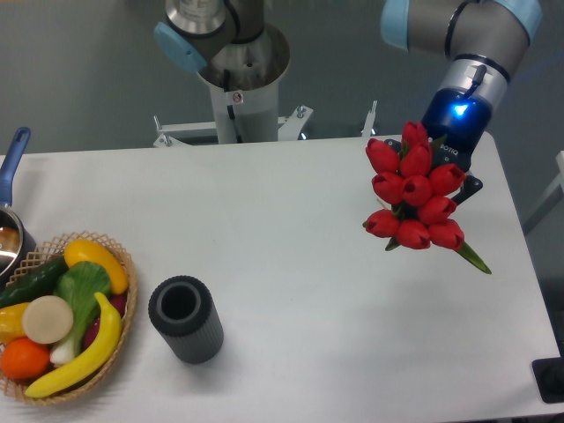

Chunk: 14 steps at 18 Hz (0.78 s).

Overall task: Insert the flowers into the vase
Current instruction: 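Carry the red tulip bunch with the gripper over the black vase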

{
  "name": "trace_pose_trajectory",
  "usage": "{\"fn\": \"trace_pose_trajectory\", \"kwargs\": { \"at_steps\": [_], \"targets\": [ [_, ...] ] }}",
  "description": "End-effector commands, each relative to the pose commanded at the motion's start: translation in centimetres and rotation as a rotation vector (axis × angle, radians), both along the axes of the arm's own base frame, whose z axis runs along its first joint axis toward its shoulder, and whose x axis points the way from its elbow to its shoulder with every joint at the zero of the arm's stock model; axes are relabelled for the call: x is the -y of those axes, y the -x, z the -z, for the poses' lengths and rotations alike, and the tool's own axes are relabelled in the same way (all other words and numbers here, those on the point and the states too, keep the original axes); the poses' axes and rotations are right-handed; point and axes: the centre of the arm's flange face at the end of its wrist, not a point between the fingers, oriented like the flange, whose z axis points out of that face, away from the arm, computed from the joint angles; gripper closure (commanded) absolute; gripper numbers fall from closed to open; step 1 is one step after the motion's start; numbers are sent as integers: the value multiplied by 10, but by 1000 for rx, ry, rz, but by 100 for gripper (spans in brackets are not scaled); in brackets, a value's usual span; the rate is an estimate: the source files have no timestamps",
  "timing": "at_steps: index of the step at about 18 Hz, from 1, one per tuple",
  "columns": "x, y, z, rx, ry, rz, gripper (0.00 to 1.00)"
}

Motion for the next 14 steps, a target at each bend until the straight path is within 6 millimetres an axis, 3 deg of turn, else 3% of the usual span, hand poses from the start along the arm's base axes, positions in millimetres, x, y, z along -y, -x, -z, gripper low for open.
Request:
{"fn": "trace_pose_trajectory", "kwargs": {
  "at_steps": [10,14],
  "targets": [
    [-10,-10,-4,-1,-5,19,76],
    [-20,-18,-12,17,-123,71,76]
  ]
}}
